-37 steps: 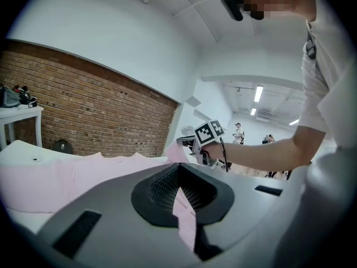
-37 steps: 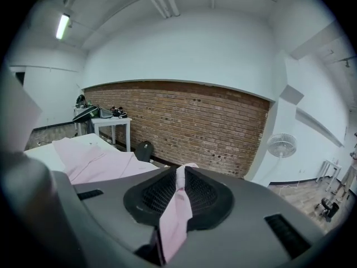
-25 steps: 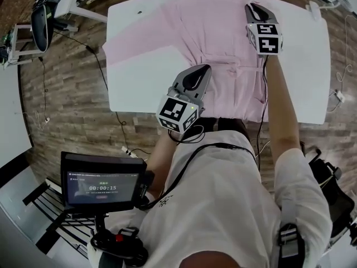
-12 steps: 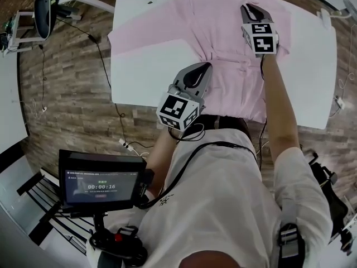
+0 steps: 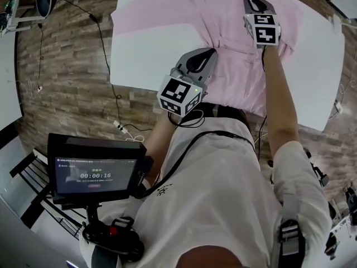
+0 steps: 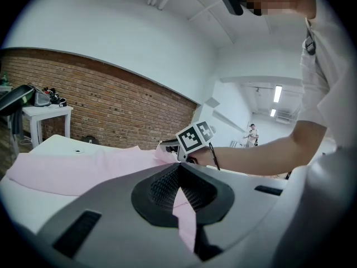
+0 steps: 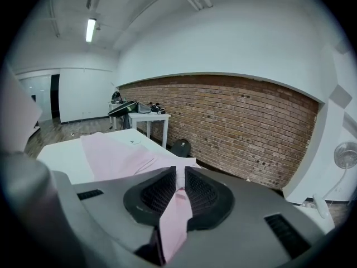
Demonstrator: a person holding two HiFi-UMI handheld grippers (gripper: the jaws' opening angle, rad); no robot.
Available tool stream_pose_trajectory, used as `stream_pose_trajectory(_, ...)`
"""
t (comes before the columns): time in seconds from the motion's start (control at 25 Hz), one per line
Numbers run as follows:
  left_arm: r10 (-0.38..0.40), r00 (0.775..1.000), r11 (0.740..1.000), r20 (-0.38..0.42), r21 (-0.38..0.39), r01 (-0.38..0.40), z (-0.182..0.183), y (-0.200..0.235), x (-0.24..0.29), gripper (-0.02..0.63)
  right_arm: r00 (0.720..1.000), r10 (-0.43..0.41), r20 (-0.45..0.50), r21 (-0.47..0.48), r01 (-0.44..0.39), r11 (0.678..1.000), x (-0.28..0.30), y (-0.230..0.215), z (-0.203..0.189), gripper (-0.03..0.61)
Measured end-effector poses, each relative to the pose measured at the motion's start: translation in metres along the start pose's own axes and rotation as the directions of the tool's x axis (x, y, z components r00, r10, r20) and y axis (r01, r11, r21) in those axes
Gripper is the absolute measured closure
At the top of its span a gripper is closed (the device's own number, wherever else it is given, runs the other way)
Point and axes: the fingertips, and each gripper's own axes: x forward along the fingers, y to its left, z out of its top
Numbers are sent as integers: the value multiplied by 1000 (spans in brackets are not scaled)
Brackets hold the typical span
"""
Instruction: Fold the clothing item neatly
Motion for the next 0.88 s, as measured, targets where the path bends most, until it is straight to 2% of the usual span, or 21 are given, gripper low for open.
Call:
stream_pose_trajectory(0.36, 10, 1000, 1000, -7, -14, -10, -17, 19, -7, 611, 998, 55, 11, -37, -54, 998, 20, 43, 1, 526)
stream_pose_trajectory(0.88, 6, 1000, 999, -28, -33, -7, -25, 14, -10, 611, 993, 121, 3, -112, -120, 986, 24, 71, -2, 526)
